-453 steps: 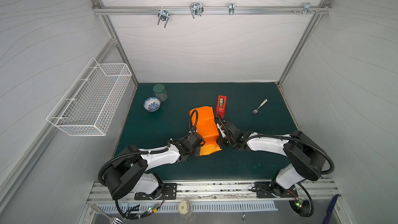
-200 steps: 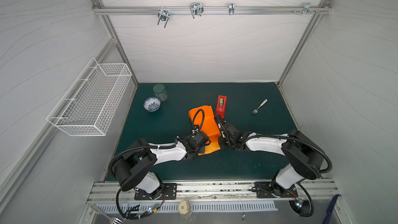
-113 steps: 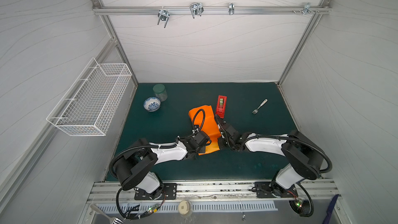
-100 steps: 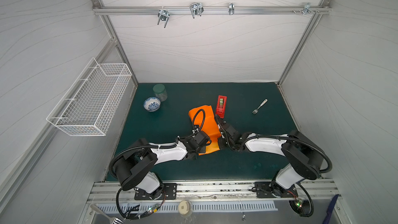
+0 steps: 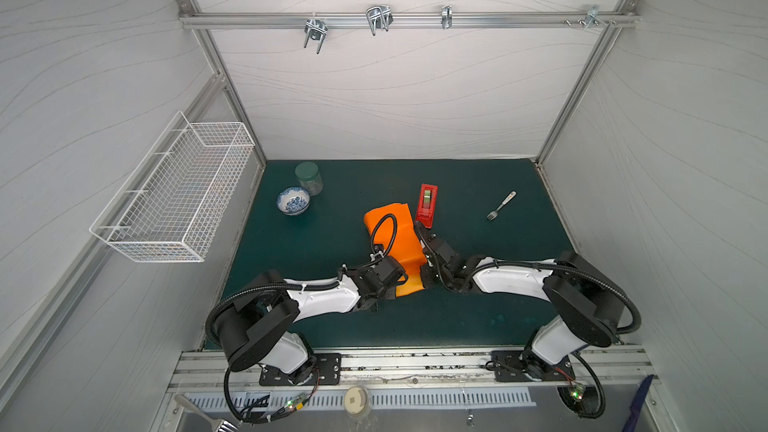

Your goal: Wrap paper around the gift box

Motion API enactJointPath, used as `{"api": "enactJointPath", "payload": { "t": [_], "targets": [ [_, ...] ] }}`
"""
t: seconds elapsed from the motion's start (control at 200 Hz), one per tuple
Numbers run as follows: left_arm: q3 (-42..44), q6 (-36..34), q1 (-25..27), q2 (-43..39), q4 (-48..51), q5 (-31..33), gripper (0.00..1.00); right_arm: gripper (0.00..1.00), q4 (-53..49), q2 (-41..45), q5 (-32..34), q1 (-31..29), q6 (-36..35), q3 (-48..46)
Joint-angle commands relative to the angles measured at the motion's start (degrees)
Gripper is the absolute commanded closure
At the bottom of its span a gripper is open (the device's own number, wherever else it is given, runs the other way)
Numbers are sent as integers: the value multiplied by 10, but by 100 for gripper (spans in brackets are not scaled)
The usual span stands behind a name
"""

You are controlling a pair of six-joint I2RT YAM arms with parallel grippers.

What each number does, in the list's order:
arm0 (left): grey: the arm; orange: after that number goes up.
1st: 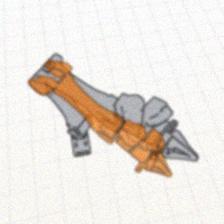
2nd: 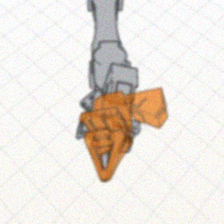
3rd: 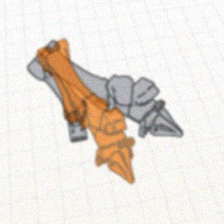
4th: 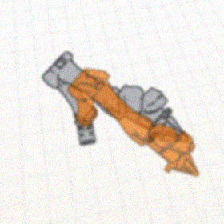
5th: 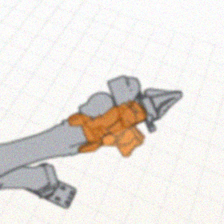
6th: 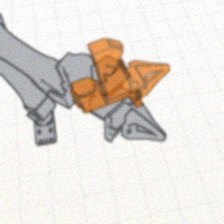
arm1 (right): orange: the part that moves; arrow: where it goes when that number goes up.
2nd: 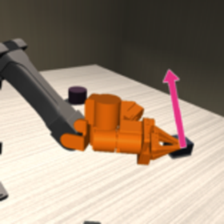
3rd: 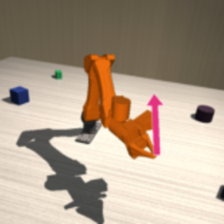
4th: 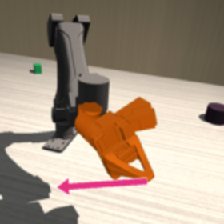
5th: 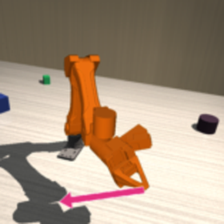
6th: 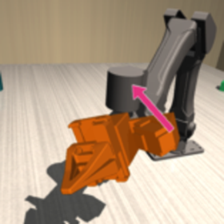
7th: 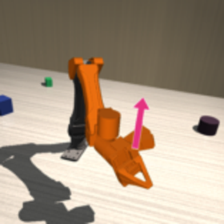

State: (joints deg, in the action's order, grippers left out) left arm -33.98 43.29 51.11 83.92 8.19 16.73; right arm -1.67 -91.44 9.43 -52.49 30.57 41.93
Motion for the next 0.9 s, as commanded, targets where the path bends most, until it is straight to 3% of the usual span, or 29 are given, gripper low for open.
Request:
{"api": "enactJointPath", "payload": {
  "t": [0.0,0.13,0.335,0.44,0.785,0.895],
  "targets": [
    [-13,4,3,13,28,14,97,92,-5,11,2,-9,16,-9],
    [-10,5,3,12,22,11,100,91,-7,18,10,-9,18,-12],
    [-9,5,3,18,18,8,100,74,-30,44,17,4,1,-15],
    [-8,4,4,16,19,9,100,71,-30,49,5,12,-1,-19],
    [-11,3,3,18,21,10,100,92,-13,23,-10,21,-7,-23],
    [-10,6,3,16,20,11,100,91,-17,25,-15,21,-7,-22]
  ]
}}
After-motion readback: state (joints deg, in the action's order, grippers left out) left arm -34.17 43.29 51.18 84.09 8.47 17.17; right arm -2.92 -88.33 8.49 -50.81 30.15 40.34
